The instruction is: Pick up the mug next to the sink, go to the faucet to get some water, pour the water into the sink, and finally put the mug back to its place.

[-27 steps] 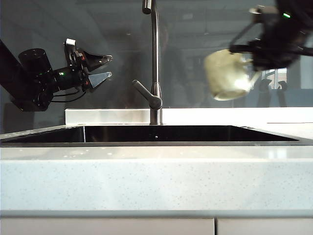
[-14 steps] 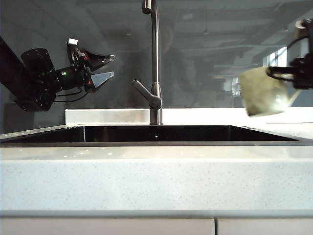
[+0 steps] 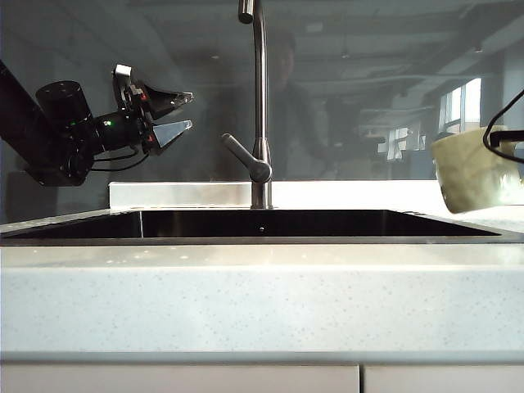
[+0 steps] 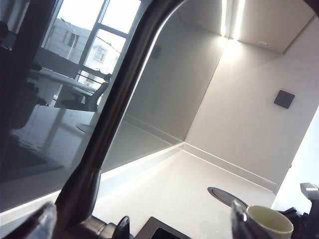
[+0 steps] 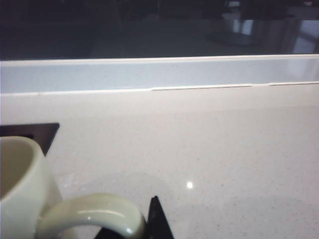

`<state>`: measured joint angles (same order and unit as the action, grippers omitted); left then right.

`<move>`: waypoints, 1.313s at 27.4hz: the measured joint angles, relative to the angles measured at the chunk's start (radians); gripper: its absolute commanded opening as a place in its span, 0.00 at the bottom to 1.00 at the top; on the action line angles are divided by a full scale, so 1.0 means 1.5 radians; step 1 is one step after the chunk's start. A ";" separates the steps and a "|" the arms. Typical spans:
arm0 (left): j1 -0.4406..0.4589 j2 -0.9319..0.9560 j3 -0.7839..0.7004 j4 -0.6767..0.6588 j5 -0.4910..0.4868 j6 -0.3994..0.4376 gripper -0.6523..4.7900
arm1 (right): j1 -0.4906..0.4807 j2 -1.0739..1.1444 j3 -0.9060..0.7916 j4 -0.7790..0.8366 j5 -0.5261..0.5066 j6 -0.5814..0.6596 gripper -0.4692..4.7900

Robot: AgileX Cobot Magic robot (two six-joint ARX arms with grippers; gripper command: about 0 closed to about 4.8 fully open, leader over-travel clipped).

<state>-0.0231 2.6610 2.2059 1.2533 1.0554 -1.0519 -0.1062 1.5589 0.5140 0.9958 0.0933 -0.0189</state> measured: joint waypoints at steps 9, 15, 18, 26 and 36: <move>-0.005 0.000 0.000 0.000 0.006 -0.001 1.00 | -0.006 0.045 0.000 0.054 -0.003 -0.001 0.08; -0.005 0.000 0.000 0.000 0.016 -0.010 1.00 | -0.007 0.053 0.001 0.064 -0.003 0.000 0.08; -0.005 0.000 0.000 0.000 0.017 -0.013 1.00 | -0.007 0.054 0.001 0.065 -0.004 -0.004 0.08; -0.005 0.000 0.000 0.000 0.018 -0.013 1.00 | -0.008 0.054 0.001 0.065 -0.003 -0.005 0.21; -0.005 0.000 0.000 0.000 0.018 -0.013 1.00 | -0.009 0.054 0.001 0.023 0.011 -0.008 0.35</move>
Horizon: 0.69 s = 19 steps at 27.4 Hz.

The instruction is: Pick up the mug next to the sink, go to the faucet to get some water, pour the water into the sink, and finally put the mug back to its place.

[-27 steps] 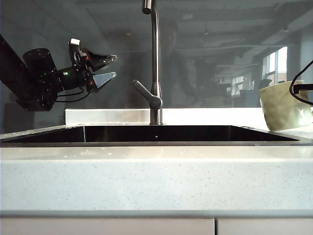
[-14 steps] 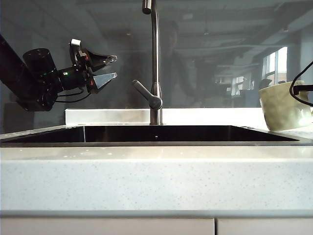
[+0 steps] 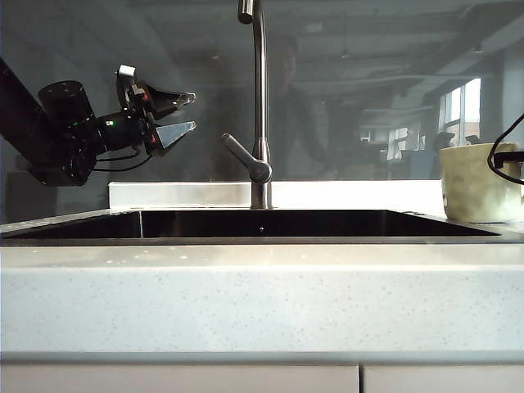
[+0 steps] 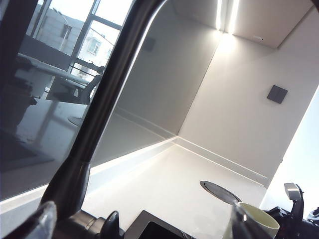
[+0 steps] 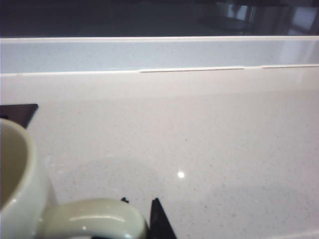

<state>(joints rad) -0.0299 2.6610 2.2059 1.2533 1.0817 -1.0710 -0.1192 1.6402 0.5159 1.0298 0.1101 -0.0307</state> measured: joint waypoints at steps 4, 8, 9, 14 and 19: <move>0.000 0.000 0.000 0.000 0.000 0.000 1.00 | 0.000 0.000 0.000 -0.010 0.001 0.000 0.38; 0.000 0.000 0.000 0.000 0.000 0.000 1.00 | 0.000 -0.001 0.000 -0.012 0.001 0.000 0.38; 0.000 0.000 0.000 0.000 0.000 0.000 1.00 | 0.000 -0.001 0.001 -0.012 0.003 0.000 0.38; 0.000 0.000 0.000 0.000 0.000 0.000 1.00 | 0.000 -0.009 0.001 -0.029 0.043 0.000 0.38; 0.000 0.000 0.000 0.000 0.000 0.000 1.00 | 0.001 -0.058 0.000 -0.100 0.047 0.000 0.38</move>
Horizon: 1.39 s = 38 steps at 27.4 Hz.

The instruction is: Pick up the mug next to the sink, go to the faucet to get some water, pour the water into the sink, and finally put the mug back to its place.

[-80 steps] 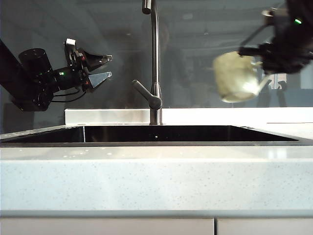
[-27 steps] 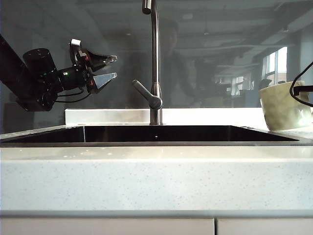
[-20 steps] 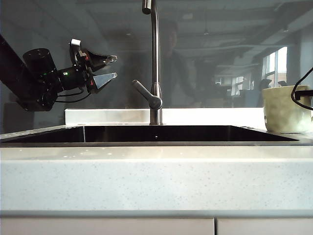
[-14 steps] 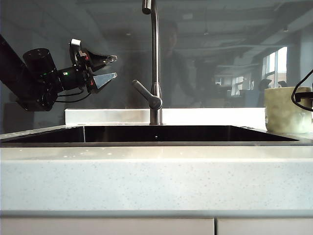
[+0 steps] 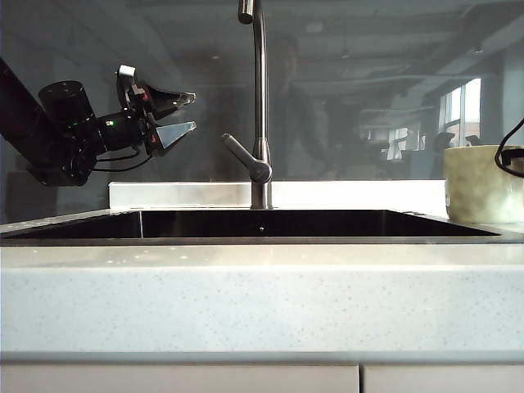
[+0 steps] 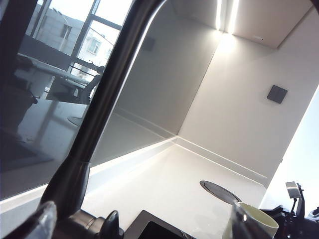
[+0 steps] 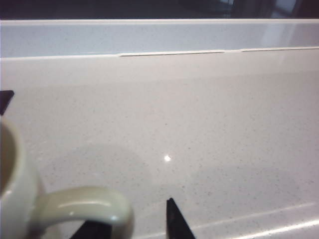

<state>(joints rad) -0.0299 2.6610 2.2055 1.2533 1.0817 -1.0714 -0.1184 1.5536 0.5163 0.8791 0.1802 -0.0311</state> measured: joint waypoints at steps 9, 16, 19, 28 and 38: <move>0.000 0.000 0.000 0.000 0.000 -0.003 1.00 | 0.002 -0.043 0.000 -0.070 0.001 0.000 0.38; 0.000 0.000 0.000 0.000 0.008 -0.022 1.00 | 0.004 -0.061 0.000 -0.096 0.000 0.003 0.38; 0.000 0.000 0.000 0.001 0.023 -0.038 1.00 | 0.006 -0.093 0.001 -0.127 0.000 0.003 0.38; 0.000 -0.003 0.000 0.110 0.022 -0.182 0.96 | 0.058 -0.319 0.000 -0.346 -0.002 0.023 0.28; 0.000 -0.041 0.000 0.110 0.029 -0.240 0.11 | 0.176 -0.611 0.000 -0.560 -0.016 0.093 0.07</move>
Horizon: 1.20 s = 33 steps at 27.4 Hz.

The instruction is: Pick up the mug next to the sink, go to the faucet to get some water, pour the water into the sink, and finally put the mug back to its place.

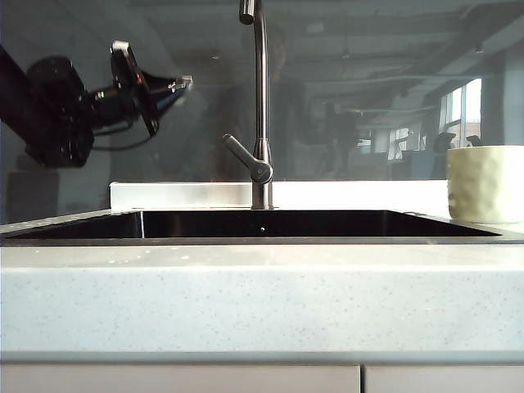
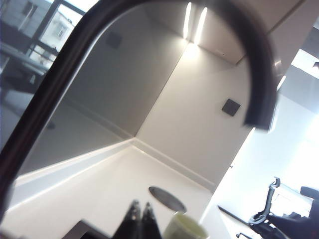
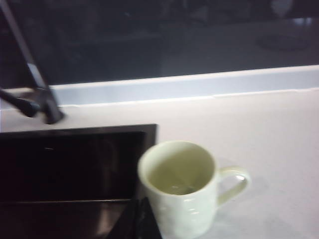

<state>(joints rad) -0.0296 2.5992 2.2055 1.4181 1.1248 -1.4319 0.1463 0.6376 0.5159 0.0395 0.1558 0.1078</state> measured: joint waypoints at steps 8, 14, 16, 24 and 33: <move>0.009 -0.067 0.000 0.001 -0.001 -0.004 0.11 | 0.019 -0.175 0.000 -0.085 0.000 0.018 0.07; 0.019 -0.134 0.000 0.001 0.009 -0.012 0.12 | 0.019 -0.277 0.001 -0.137 0.000 0.019 0.07; 0.020 -0.159 0.001 0.002 0.009 -0.018 0.12 | 0.019 -0.317 0.000 -0.186 0.000 0.020 0.07; 0.025 -0.254 0.002 0.002 0.010 -0.024 0.11 | 0.018 -0.379 0.000 -0.227 0.001 0.020 0.07; 0.026 -0.245 -0.001 0.003 0.013 -0.207 0.11 | 0.018 -0.379 0.000 -0.251 0.000 0.020 0.07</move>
<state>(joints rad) 0.0097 2.2311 2.2036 1.4220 1.1450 -1.7416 0.1738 0.0696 0.5159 -0.3363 0.1562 0.1379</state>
